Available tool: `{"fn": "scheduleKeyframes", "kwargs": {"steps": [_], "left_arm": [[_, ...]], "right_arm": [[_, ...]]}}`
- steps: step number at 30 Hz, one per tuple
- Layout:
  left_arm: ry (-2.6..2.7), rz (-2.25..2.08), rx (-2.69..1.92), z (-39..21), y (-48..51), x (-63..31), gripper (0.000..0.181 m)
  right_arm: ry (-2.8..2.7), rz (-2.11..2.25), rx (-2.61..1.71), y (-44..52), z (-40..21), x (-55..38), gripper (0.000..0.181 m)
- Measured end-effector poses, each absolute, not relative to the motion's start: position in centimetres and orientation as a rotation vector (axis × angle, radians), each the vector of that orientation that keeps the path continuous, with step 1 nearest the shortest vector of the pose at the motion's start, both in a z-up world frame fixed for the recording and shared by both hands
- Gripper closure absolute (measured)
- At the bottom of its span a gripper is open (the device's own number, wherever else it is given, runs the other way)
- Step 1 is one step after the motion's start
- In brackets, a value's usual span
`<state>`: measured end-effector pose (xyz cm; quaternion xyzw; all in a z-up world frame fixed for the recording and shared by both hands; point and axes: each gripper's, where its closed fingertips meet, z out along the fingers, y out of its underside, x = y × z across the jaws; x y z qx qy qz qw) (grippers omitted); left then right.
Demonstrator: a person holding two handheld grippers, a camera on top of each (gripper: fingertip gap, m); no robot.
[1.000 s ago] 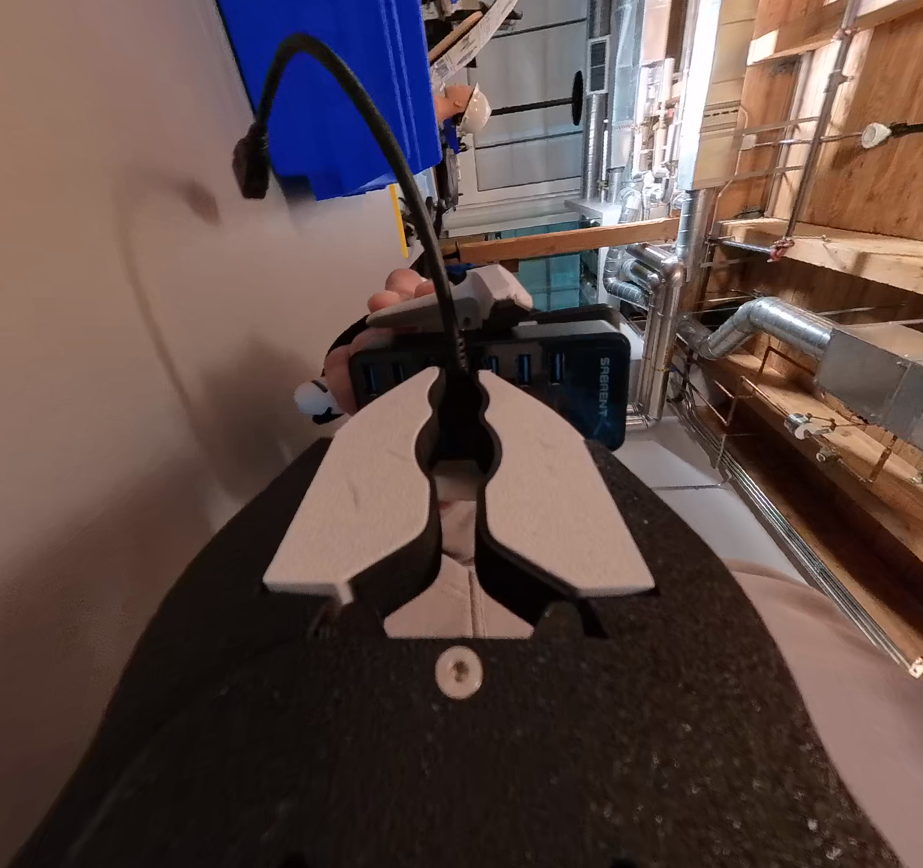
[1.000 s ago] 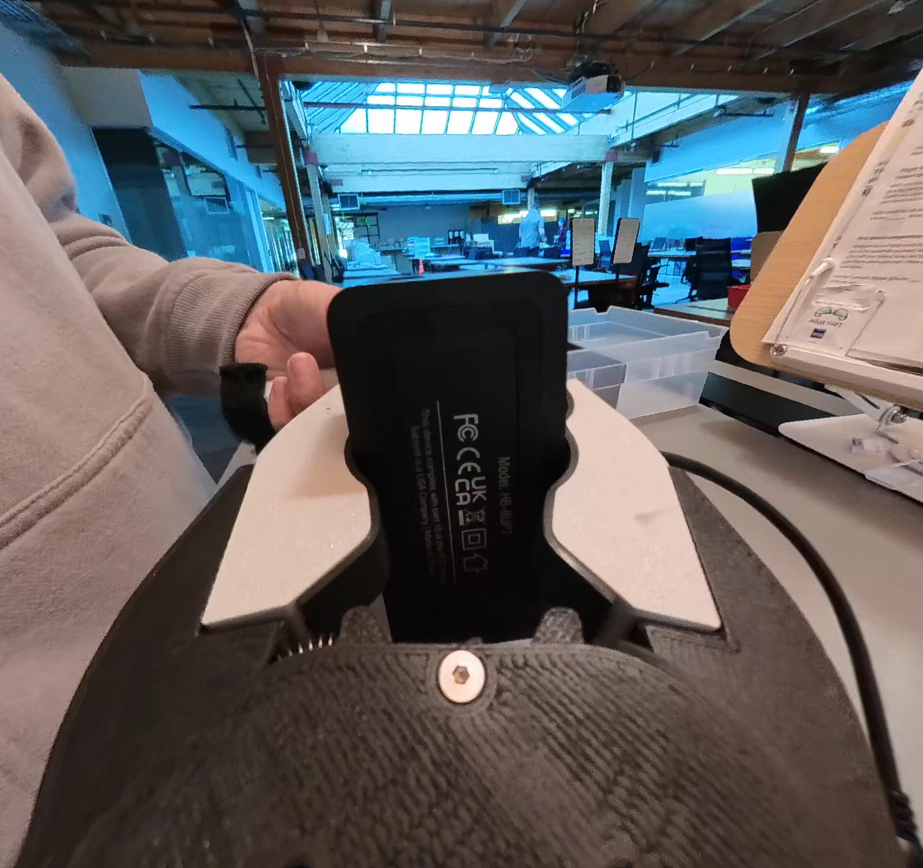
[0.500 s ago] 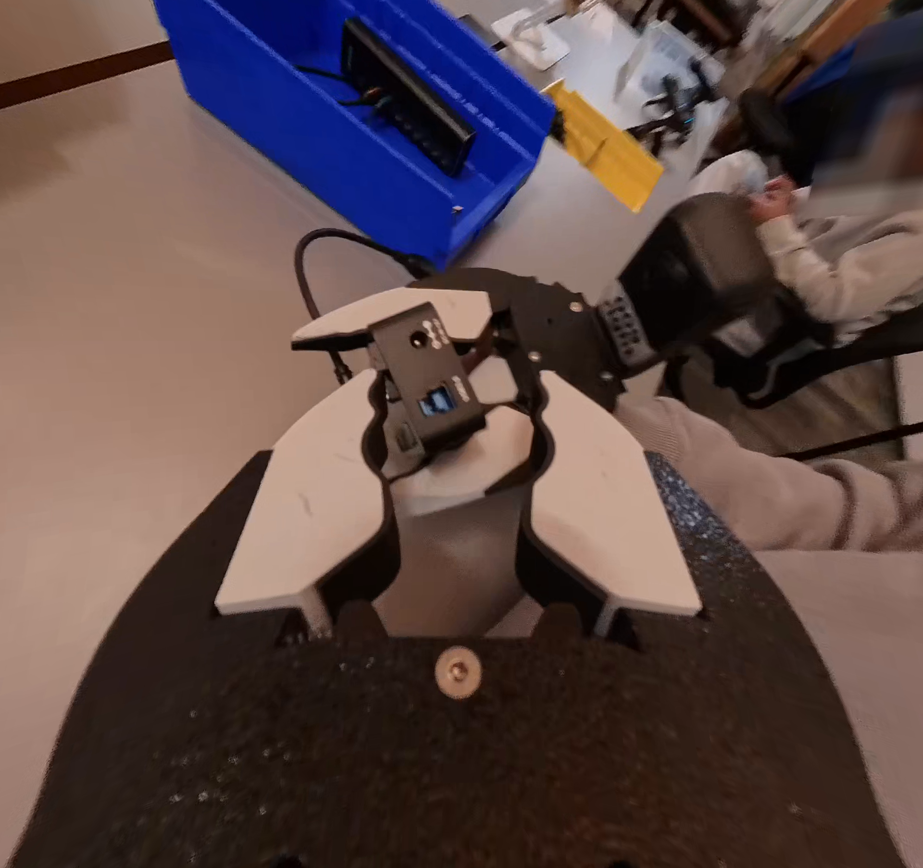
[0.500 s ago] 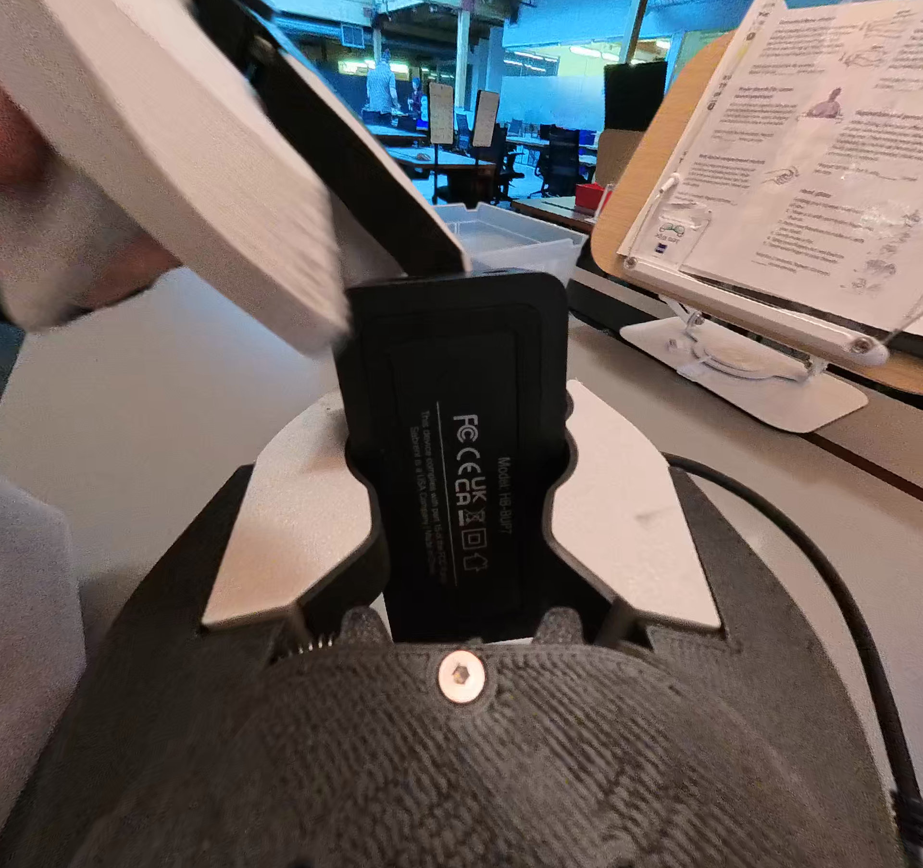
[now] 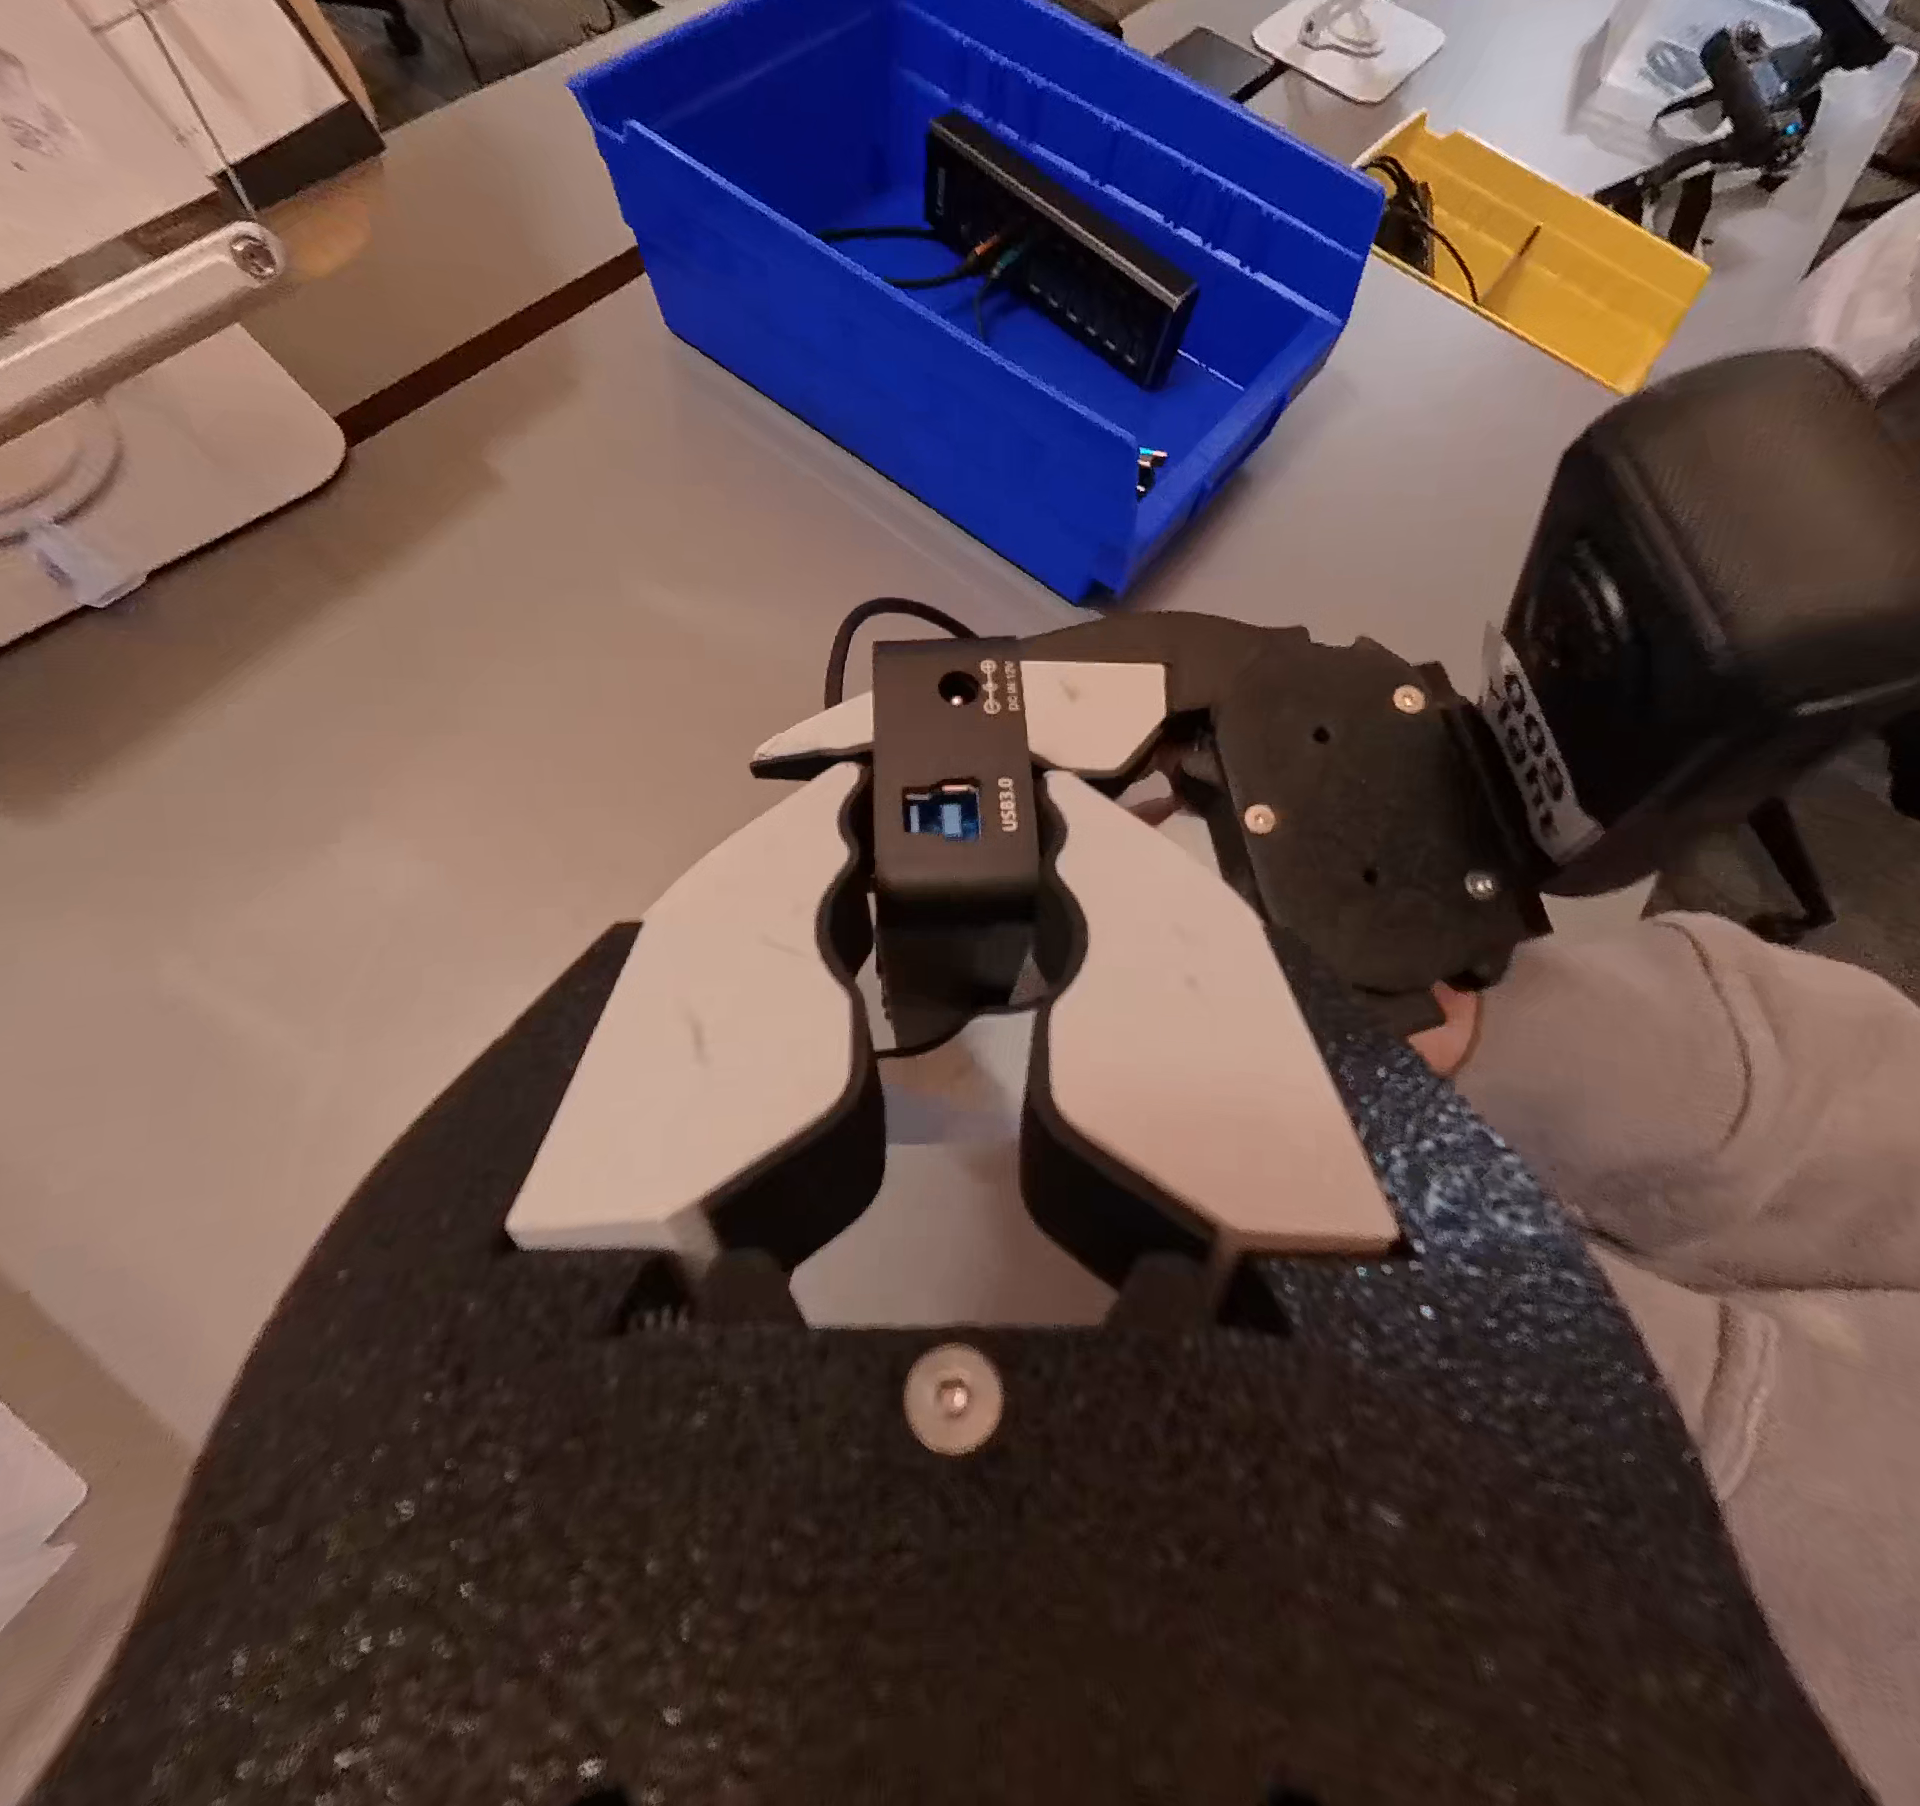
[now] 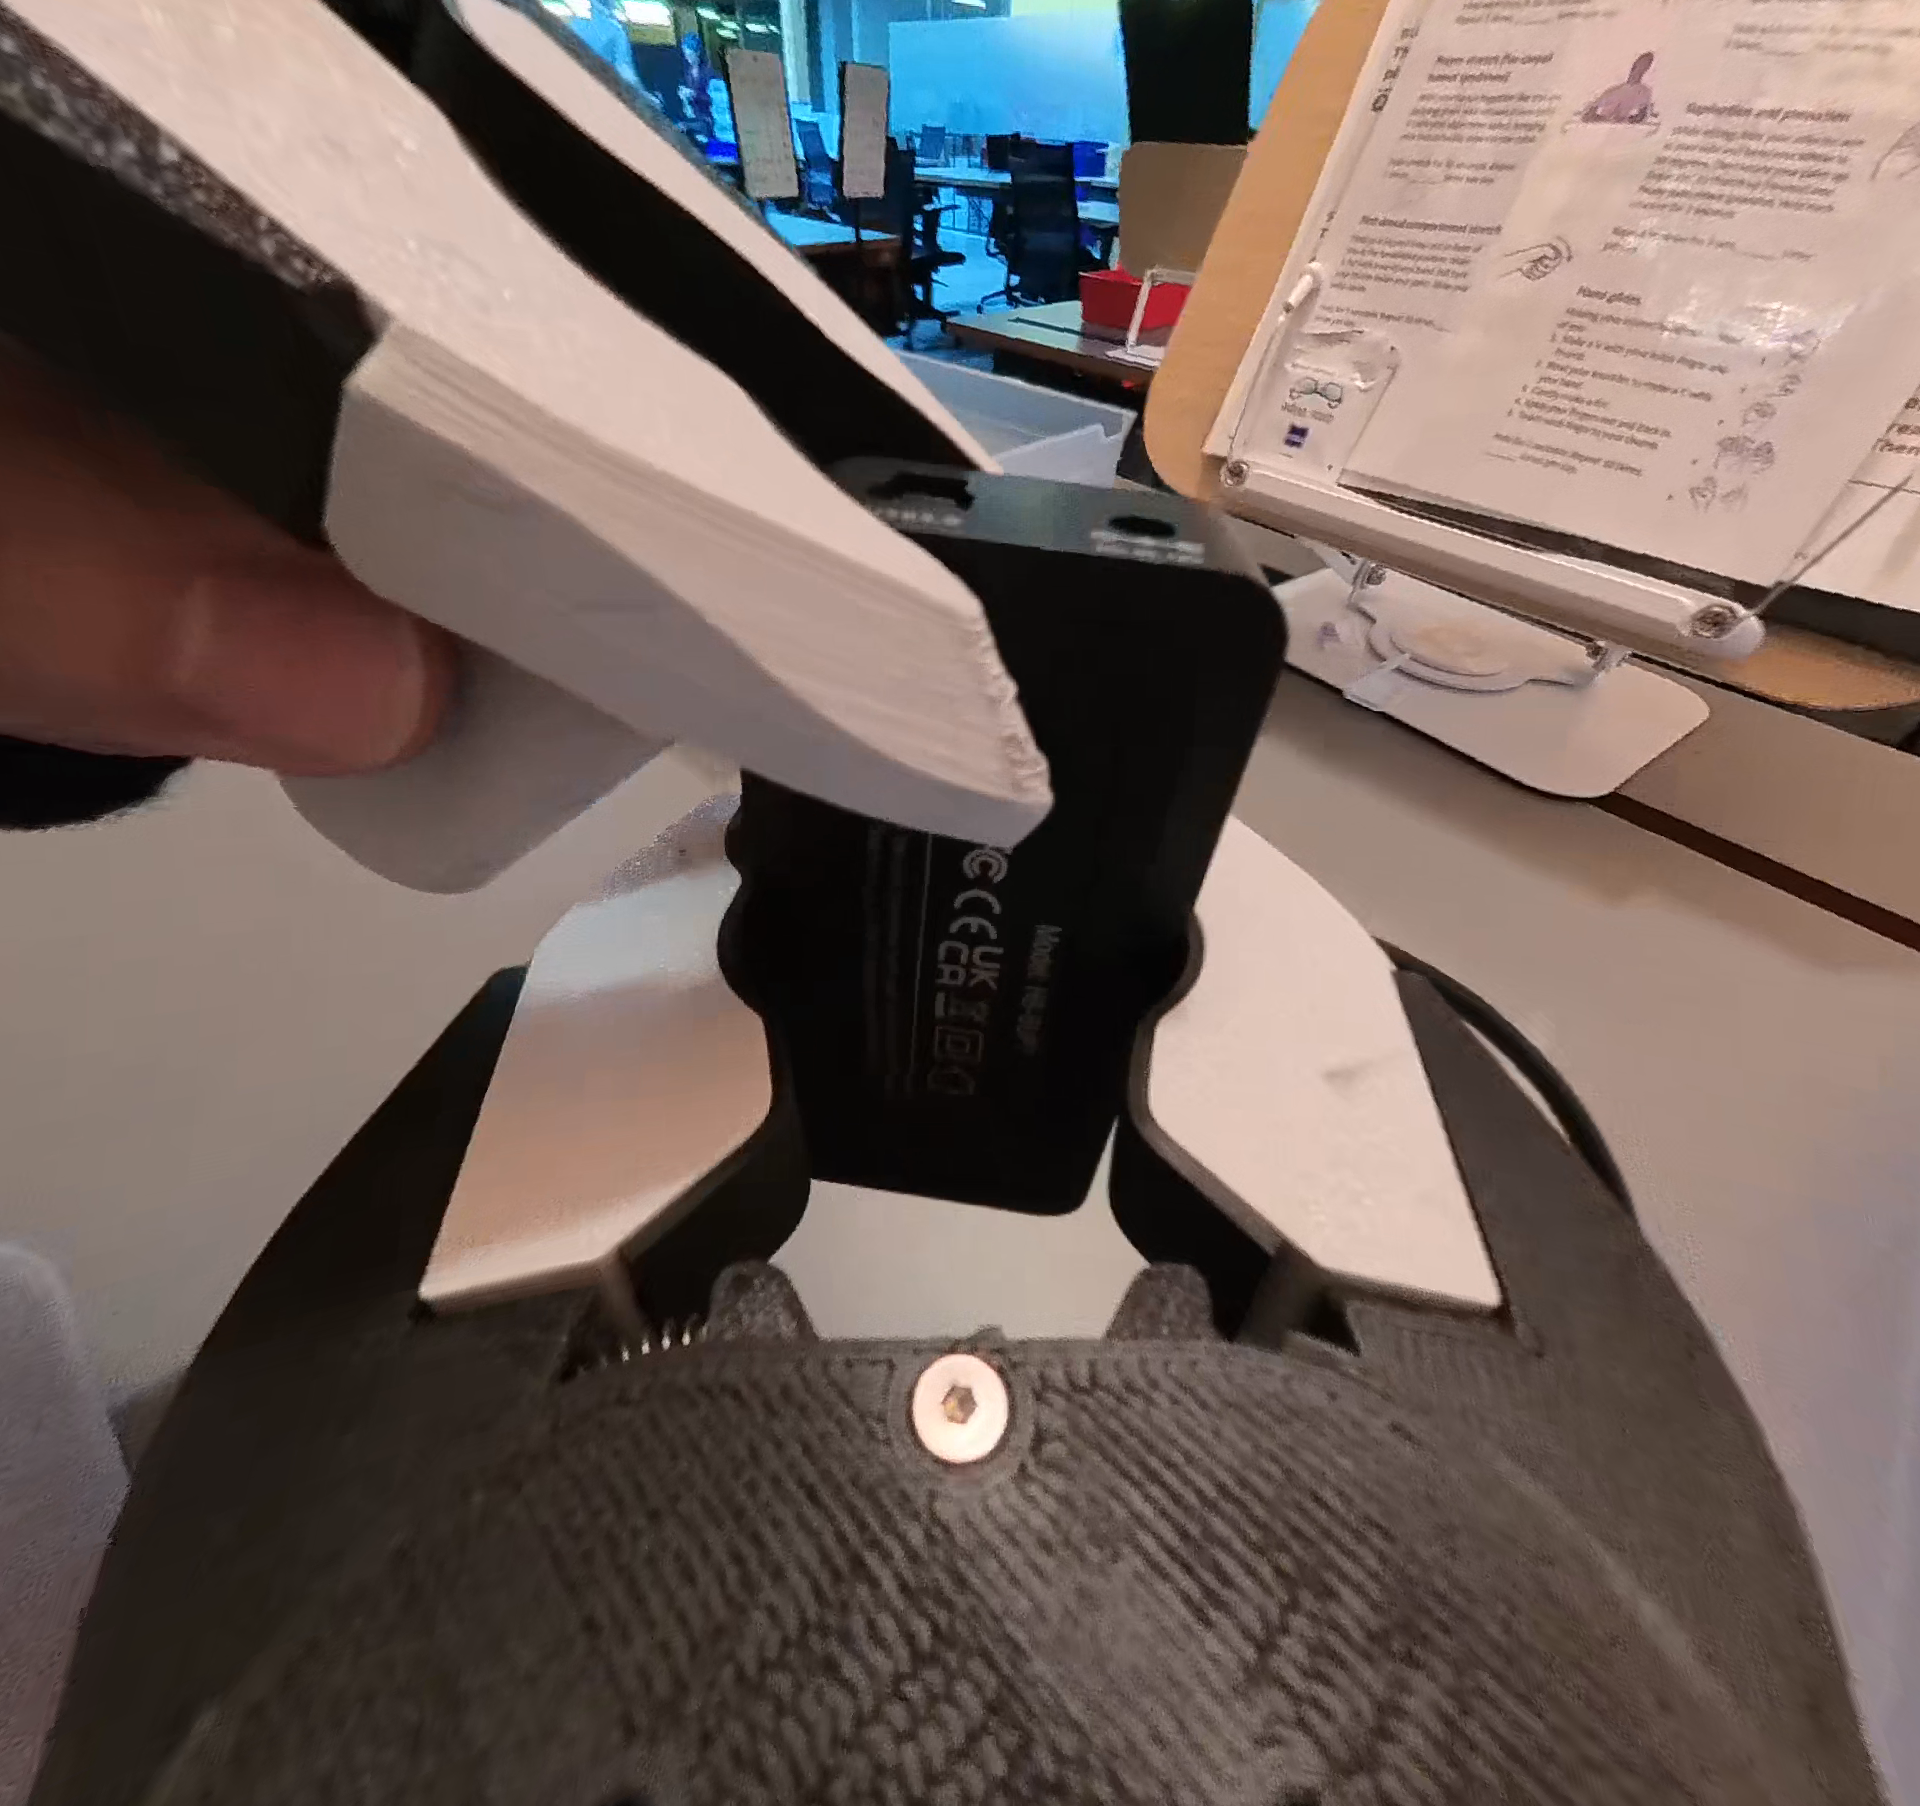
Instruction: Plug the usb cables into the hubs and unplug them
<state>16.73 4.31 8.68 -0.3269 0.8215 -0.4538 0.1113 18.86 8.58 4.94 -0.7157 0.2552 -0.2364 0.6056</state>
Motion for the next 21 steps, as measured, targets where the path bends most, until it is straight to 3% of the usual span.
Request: {"fn": "scheduleKeyframes", "kwargs": {"steps": [21], "left_arm": [[2.36,-1.427,-1.024,9.1,5.3,17.2,0.154]], "right_arm": [[0.651,-0.597,-1.663,9.1,4.7,19.2,0.109]]}}
